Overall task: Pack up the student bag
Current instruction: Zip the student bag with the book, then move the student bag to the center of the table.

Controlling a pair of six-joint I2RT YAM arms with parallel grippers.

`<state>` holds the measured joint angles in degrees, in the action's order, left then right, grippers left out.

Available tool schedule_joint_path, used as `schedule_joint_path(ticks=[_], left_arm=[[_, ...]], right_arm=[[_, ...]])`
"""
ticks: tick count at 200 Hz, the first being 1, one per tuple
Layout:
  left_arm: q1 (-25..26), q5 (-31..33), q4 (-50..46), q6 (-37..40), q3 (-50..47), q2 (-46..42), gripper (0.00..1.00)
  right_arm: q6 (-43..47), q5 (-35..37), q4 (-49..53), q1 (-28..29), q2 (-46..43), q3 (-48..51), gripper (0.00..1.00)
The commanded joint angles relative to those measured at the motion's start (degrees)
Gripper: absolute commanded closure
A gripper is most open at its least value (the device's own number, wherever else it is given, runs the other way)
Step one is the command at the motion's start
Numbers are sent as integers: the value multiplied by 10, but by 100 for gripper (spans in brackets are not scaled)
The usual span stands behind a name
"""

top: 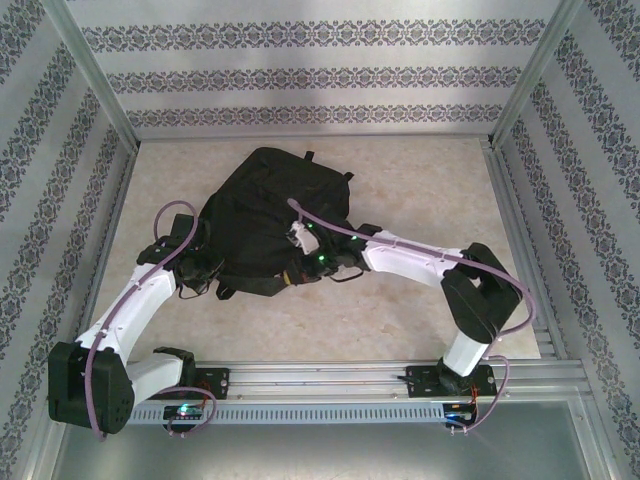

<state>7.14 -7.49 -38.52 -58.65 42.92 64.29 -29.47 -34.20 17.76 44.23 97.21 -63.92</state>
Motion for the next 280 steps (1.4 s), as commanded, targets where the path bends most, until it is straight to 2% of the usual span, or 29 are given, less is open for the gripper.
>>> schedule_joint_path(ticks=[1, 40, 76, 94, 108, 137, 155, 172, 199, 218, 248, 265, 280], left_arm=[[-4, 51, 1, 14, 3, -4, 100], [-4, 31, 12, 26, 0, -3, 100], [14, -14, 37, 58, 4, 6, 100], [56, -43, 61, 99, 11, 7, 100], [87, -88, 69, 126, 17, 12, 96], [171, -130, 64, 183, 32, 16, 87], [207, -227, 120, 187, 8, 23, 83], [252, -264, 165, 178, -13, 38, 81], [327, -271, 177, 177, -5, 92, 79], [361, -269, 168, 185, 14, 125, 81], [382, -269, 167, 178, 22, 132, 84], [394, -270, 163, 177, 21, 128, 78], [400, -271, 159, 176, 18, 125, 78]], right_arm=[[11, 46, 47, -47, -26, 26, 100], [-51, 106, 18, -116, -48, 60, 100], [-85, 138, -5, -121, -60, 56, 100], [-94, 164, -5, -129, -73, 65, 100], [-115, 186, 0, -145, -86, 79, 100], [-144, 203, 18, -180, -112, 111, 100], [-141, 196, 22, -192, -132, 133, 100], [-133, 200, 32, -197, -157, 150, 100], [-125, 201, 45, -216, -198, 185, 100], [-122, 207, 54, -230, -223, 204, 100], [-124, 217, 65, -237, -256, 225, 100], [-128, 220, 64, -238, -270, 237, 100], [-131, 226, 60, -238, -280, 251, 100]])
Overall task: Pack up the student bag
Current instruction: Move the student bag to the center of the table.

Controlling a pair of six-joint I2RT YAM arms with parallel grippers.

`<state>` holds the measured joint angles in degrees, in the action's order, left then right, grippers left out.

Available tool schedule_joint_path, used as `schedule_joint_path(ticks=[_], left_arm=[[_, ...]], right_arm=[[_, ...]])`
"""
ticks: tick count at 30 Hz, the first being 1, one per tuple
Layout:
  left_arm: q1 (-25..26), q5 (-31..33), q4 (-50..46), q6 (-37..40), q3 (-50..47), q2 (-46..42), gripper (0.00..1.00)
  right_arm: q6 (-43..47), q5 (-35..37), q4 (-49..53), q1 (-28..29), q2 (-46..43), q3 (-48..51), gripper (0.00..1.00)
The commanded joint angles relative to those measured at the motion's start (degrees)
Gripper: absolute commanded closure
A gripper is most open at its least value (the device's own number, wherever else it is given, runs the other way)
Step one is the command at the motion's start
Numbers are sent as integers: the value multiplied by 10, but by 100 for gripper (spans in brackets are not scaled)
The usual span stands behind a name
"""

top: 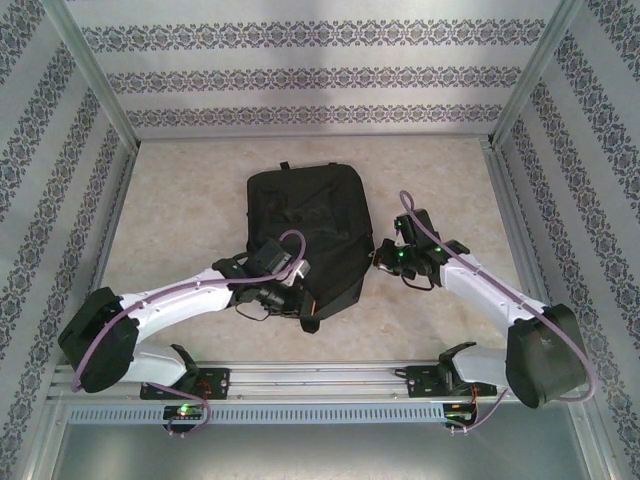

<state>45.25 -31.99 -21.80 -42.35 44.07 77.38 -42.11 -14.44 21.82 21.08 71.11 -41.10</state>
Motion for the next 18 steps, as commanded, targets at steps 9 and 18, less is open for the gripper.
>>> schedule_joint_path(ticks=[9, 18], left_arm=[[19, -29, -3, 5, -21, -24, 79], [19, -27, -2, 6, -33, -51, 49]], right_arm=[[-21, 21, 7, -4, -63, 61, 100], [-2, 29, 12, 3, -87, 54, 50]])
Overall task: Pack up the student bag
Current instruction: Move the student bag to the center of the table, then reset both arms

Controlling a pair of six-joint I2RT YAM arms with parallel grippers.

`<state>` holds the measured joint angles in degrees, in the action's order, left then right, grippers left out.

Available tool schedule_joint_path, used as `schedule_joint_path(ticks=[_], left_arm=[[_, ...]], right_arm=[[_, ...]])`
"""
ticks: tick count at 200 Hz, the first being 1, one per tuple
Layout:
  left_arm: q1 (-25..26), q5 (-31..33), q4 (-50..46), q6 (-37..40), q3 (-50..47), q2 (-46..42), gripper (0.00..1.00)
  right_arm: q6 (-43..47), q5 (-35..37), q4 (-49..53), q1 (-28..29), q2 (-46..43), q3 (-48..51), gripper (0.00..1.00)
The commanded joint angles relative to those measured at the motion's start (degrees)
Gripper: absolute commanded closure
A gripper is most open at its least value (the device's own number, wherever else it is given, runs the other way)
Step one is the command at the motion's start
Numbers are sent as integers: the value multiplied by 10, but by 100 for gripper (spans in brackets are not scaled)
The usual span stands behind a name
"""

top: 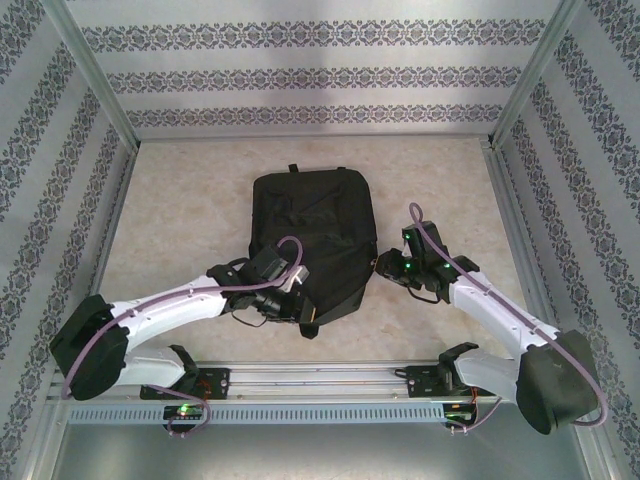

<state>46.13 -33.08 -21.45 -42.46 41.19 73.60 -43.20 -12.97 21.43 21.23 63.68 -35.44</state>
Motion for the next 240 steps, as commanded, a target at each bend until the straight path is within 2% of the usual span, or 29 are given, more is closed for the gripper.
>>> schedule_joint_path(ticks=[1, 3, 6, 9, 26, 47, 60, 71, 87, 102, 113, 120, 130, 140, 147, 154, 165, 182, 200, 214, 222, 240], left_arm=[[11, -15, -12, 16, 4, -18, 31], [11, -14, -16, 18, 8, -19, 23], [11, -12, -22, 22, 14, -21, 4], [10, -10, -28, 28, 19, -25, 1], [4, 4, -64, 54, 56, -50, 0], [-25, -61, -55, 81, 94, -92, 0], [-47, -39, -66, 108, 119, -125, 0], [-70, 4, -90, 144, 143, -141, 0], [-113, 131, -140, 199, 181, -144, 0], [-145, 278, -130, 242, 185, -145, 0], [-176, 364, -87, 265, 164, -150, 0], [-204, 389, -53, 274, 145, -149, 0], [-260, 372, 24, 295, 101, -141, 0], [-328, 346, 62, 273, 80, -124, 0], [-369, 313, 77, 272, 76, -107, 0], [-395, 307, 92, 269, 71, -93, 0], [-415, 324, 137, 261, 42, -78, 0], [-432, 374, 262, 250, -39, -91, 0], [-438, 386, 502, 297, -177, -119, 0], [-439, 410, 681, 348, -259, -98, 0], [-450, 419, 704, 351, -272, -83, 0], [-464, 410, 668, 366, -270, -58, 0]], right_arm=[[15, 13, 18, 2, -23, -8, 30], [18, 13, 19, 2, -26, -10, 25], [22, 14, 22, 3, -33, -13, 7], [25, 16, 23, 3, -40, -15, 3], [54, 29, 29, 9, -92, -31, 2], [80, 45, 41, 10, -144, -61, 2], [92, 48, 45, 3, -165, -80, 2], [116, 54, 42, 1, -172, -100, 2], [136, 123, 46, 1, -166, -133, 2], [169, 201, 6, -1, -160, -135, 2], [220, 225, -64, -1, -160, -113, 2], [260, 240, -114, -1, -157, -96, 2], [302, 260, -181, -3, -148, -69, 2], [322, 281, -239, -7, -135, -48, 2], [344, 274, -282, -14, -125, -36, 2], [384, 251, -312, -19, -116, -29, 2], [439, 240, -338, -22, -94, -24, 2], [460, 297, -355, -38, -58, -20, 2], [458, 312, -378, -77, -35, 8, 2], [438, 301, -415, -126, -7, 41, 2], [428, 289, -425, -156, 14, 52, 2], [395, 270, -428, -190, 54, 58, 2]])
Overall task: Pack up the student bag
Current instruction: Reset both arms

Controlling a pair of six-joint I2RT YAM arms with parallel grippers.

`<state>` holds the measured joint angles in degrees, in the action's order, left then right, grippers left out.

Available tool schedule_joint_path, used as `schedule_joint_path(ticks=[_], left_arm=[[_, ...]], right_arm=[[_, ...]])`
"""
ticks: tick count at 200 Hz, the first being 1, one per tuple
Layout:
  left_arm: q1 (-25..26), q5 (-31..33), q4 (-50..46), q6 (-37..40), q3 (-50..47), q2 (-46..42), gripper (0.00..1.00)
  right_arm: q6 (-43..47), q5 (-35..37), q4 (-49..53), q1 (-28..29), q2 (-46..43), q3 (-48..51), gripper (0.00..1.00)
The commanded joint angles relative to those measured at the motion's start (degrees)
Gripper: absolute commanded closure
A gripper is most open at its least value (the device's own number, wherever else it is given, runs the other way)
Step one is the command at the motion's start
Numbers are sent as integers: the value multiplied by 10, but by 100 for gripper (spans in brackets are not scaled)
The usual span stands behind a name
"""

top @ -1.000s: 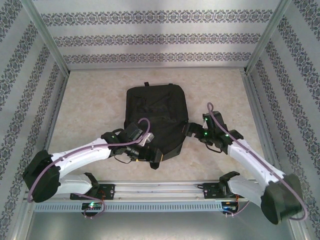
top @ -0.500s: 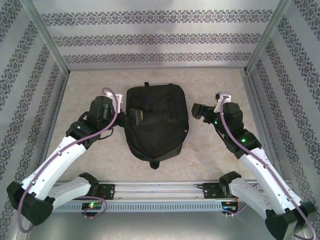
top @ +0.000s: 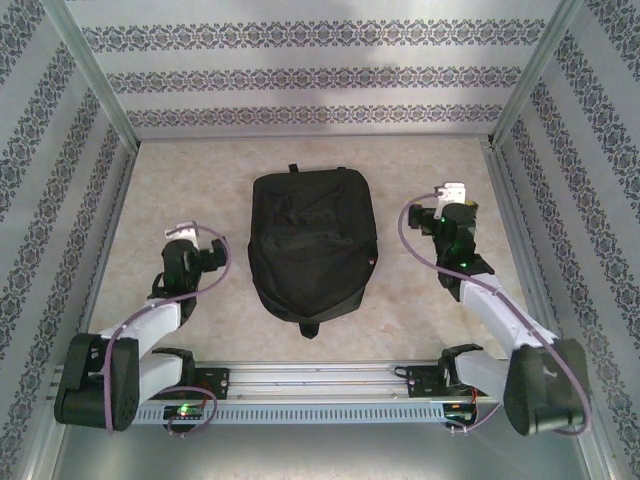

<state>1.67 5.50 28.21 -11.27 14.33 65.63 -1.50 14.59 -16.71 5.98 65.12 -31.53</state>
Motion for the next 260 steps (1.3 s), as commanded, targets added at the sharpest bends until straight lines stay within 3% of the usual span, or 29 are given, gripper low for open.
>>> schedule_joint_path(ticks=[1, 23, 37, 63, 86, 106, 126, 157, 260], left_arm=[[-19, 22, 170, 56, -2, 23, 0], [-26, 5, 228, 67, -6, 84, 0], [-30, 14, 294, 61, -9, 138, 0], [-50, -37, 533, 62, -36, 298, 0], [-52, -62, 344, 63, 20, 243, 0], [-52, -81, 327, 76, 36, 249, 0], [-48, -80, 320, 80, 44, 253, 0], [-45, -76, 298, 83, 55, 252, 0], [-41, -70, 297, 84, 56, 253, 0]], right_arm=[[-22, -8, -47, -38, 41, 19, 2], [-44, -22, -94, -39, 65, 43, 2], [-41, -29, -176, -41, 90, 77, 2], [-16, -92, -367, -52, 134, 152, 2], [-30, -113, -625, -63, 266, 208, 2], [10, -148, -443, -47, 200, 166, 2], [24, -157, -505, -37, 233, 171, 2], [22, -133, -415, -33, 218, 134, 2], [-12, -119, -381, -54, 224, 106, 2]])
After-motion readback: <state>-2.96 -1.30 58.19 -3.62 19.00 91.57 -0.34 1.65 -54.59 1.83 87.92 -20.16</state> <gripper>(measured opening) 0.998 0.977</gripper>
